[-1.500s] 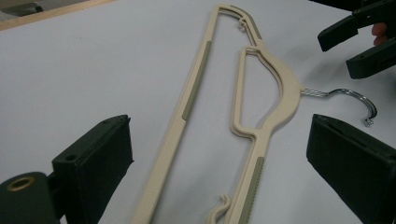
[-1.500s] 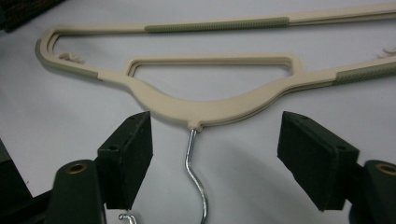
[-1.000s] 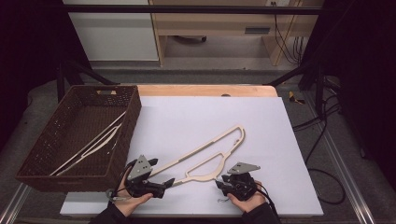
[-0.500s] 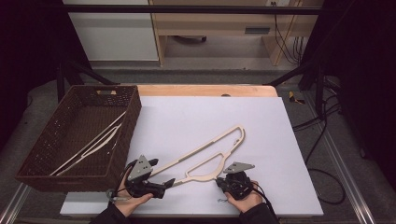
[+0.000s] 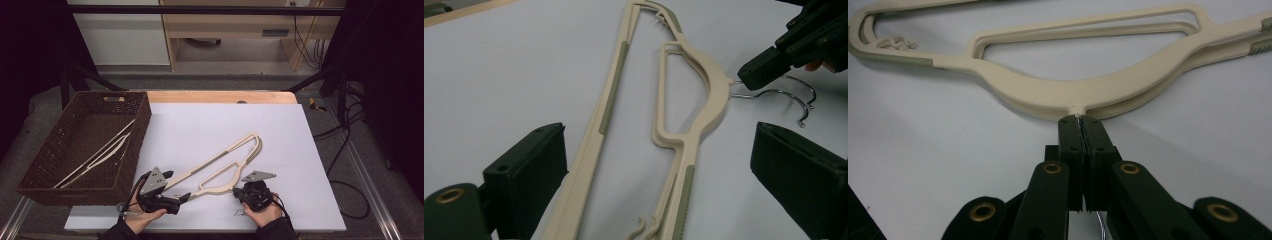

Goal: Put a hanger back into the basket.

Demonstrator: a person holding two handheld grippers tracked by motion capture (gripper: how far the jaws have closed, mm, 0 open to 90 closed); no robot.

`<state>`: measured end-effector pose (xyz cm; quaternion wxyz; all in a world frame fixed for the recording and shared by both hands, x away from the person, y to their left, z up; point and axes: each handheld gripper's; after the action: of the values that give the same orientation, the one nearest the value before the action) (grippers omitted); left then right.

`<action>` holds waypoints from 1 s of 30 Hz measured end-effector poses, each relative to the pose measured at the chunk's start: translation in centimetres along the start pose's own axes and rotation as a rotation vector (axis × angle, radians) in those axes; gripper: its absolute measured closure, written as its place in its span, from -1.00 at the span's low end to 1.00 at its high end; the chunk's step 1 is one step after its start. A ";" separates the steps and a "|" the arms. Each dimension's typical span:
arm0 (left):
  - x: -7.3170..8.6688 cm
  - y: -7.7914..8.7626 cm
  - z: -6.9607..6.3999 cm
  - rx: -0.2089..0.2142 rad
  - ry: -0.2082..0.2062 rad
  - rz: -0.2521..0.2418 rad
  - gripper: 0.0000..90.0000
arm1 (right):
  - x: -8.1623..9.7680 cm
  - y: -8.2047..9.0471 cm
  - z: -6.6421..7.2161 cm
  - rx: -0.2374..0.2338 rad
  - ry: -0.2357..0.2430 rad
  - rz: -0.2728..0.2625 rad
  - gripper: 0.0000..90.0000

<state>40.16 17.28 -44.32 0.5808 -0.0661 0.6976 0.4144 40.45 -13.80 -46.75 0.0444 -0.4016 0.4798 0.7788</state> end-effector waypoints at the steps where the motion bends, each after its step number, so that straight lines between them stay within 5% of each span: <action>1: -0.2 -0.1 -0.2 0.001 -0.005 0.002 -0.82 | -0.1 0.1 0.0 0.003 0.001 -0.002 0.98; 13: -3.7 -2.7 -2.6 0.036 -0.096 0.047 -0.75 | -1.2 1.2 0.0 -0.004 0.012 -0.020 0.98; 19: -4.6 -4.9 -3.4 0.089 -0.126 0.096 -0.52 | -1.6 1.7 -0.2 -0.005 0.047 -0.035 0.98; 30: -5.2 -8.5 -4.5 0.114 -0.206 0.205 -0.03 | -2.2 2.1 0.0 -0.002 0.076 -0.030 0.98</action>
<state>43.25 6.83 -44.14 0.6067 0.0815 0.6597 0.4360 40.95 -14.27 -43.80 0.0372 -0.4381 0.4743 0.7627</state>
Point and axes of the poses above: each handheld gripper's, and its own axes: y roughly backward along the jaws, x roughly out of its underside, z roughly to its left, and after that the axes turned 3 degrees about -x, right-handed
